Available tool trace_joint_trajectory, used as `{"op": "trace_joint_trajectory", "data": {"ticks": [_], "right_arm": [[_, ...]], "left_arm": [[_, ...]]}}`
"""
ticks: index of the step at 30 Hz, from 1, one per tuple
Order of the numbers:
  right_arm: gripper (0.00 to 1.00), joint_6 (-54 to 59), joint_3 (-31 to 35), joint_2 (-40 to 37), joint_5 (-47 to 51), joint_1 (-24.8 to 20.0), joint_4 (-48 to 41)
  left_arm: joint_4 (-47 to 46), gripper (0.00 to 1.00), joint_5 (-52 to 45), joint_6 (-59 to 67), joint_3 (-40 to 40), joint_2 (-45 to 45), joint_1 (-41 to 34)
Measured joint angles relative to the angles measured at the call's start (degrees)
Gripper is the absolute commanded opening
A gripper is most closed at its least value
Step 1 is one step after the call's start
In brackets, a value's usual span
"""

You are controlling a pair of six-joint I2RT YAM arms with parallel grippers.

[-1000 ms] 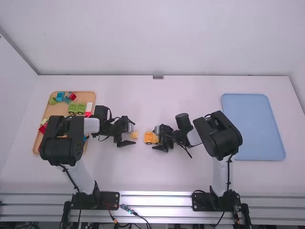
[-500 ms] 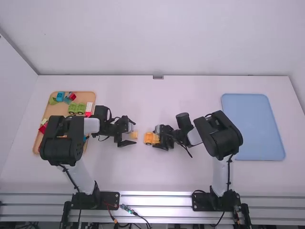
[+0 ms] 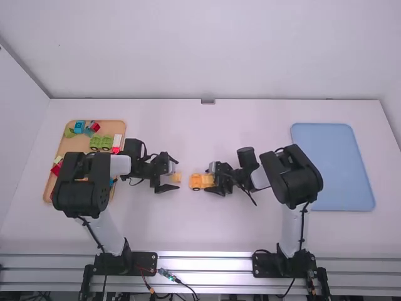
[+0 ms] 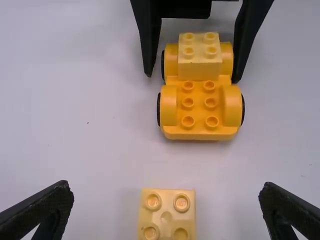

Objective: Assemble lego blocks to make yellow taxi

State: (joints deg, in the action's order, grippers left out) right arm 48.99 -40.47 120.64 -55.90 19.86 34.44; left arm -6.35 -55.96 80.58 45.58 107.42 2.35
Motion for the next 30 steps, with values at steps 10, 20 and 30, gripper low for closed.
{"op": "trace_joint_trajectory", "data": {"ticks": [10,20,30], "right_arm": [[0.53,1.7,0.0,0.0,-2.2,0.0,-1.5],[0.56,2.1,-0.8,0.0,-2.4,0.0,-3.2],[0.56,2.3,-0.8,0.0,-2.4,0.0,-3.3]], "left_arm": [[0.5,0.80,0.1,0.0,0.0,0.0,0.0],[-0.2,0.86,2.9,0.0,0.0,0.0,0.0],[0.1,0.82,4.8,0.0,0.0,0.5,0.0]]}}
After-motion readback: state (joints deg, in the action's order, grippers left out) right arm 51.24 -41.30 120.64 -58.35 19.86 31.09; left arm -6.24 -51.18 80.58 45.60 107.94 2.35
